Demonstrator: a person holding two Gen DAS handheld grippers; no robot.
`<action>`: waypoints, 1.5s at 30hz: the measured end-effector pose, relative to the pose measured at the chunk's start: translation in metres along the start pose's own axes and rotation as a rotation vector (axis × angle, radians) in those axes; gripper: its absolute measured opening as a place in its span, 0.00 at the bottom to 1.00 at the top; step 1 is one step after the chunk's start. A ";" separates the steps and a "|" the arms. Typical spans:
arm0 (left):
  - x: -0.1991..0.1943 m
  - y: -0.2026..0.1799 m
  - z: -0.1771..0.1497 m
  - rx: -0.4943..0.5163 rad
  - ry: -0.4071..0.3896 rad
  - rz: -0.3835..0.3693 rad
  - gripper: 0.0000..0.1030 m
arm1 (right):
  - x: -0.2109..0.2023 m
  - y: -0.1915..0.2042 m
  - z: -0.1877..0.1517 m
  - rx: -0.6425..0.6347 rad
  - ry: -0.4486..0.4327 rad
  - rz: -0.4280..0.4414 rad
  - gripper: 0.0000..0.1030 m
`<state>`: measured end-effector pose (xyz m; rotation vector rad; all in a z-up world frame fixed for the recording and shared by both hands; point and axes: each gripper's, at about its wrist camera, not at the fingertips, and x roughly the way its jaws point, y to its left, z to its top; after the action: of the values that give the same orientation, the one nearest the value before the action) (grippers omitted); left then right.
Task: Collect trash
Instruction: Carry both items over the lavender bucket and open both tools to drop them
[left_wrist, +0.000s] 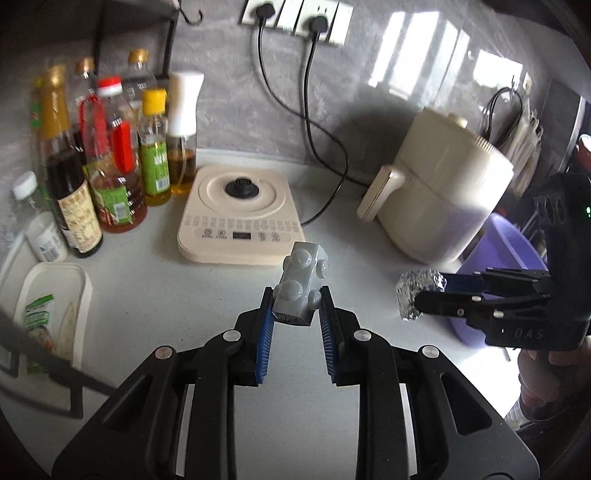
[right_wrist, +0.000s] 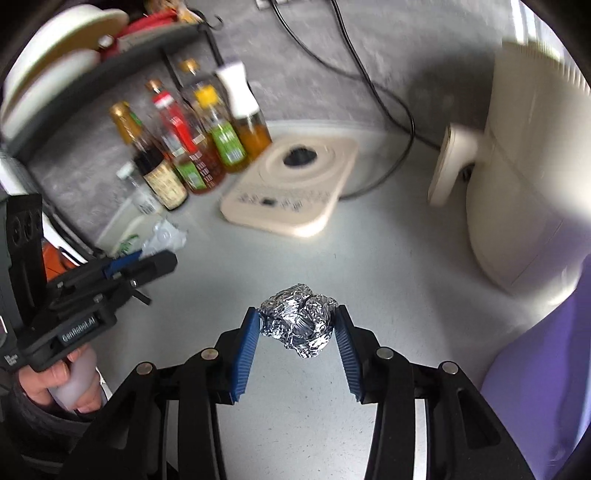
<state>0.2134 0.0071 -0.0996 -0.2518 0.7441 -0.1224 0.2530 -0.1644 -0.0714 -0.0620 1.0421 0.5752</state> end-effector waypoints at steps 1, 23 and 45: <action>-0.008 -0.004 0.001 -0.001 -0.016 0.008 0.23 | -0.005 0.001 0.002 -0.002 -0.010 0.005 0.40; -0.048 -0.136 0.031 0.090 -0.147 -0.049 0.23 | -0.157 -0.076 0.002 0.027 -0.298 0.021 0.40; 0.010 -0.272 0.050 0.264 -0.096 -0.188 0.23 | -0.209 -0.238 -0.032 0.247 -0.411 -0.082 0.84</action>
<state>0.2494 -0.2479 0.0023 -0.0740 0.6002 -0.3814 0.2630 -0.4644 0.0331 0.2224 0.6987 0.3603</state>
